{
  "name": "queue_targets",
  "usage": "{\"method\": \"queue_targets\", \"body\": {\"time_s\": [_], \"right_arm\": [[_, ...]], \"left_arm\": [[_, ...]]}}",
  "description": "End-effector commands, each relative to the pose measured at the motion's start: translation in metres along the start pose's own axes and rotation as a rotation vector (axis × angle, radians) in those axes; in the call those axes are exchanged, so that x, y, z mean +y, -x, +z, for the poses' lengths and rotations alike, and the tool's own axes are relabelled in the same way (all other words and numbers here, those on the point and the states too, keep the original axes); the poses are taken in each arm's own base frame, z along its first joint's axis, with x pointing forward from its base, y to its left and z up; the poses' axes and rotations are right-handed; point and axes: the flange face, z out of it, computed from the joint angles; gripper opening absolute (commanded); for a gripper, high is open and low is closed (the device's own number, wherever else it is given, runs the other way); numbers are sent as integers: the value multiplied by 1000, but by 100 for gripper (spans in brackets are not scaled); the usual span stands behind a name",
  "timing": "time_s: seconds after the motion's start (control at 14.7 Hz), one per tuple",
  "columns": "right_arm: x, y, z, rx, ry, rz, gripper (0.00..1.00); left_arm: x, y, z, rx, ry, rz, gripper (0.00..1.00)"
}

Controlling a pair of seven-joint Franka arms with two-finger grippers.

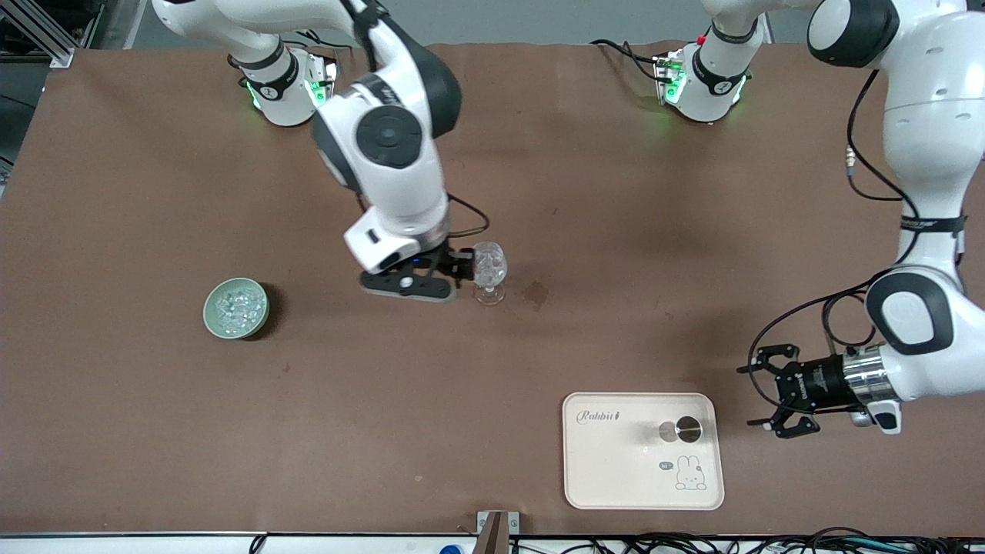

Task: Pour wine and add ice with both arms
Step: 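Withdraw the right gripper from the glass while the left gripper lifts away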

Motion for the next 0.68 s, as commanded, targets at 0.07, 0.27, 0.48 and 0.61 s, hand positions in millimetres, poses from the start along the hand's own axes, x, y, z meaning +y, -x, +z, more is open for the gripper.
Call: {"method": "queue_targets", "body": {"time_s": [0.07, 0.27, 0.48, 0.61], "right_arm": [[79, -30, -41, -31, 19, -24, 88], [169, -66, -60, -31, 21, -50, 88], [249, -93, -73, -17, 23, -43, 90], [301, -98, -78, -19, 27, -25, 90]], "left_arm": [[-16, 60, -47, 161, -116, 154, 100], [-18, 139, -72, 297, -154, 402, 100], [-30, 204, -86, 481, -250, 636, 100], [-41, 240, -107, 543, -266, 712, 100]]}}
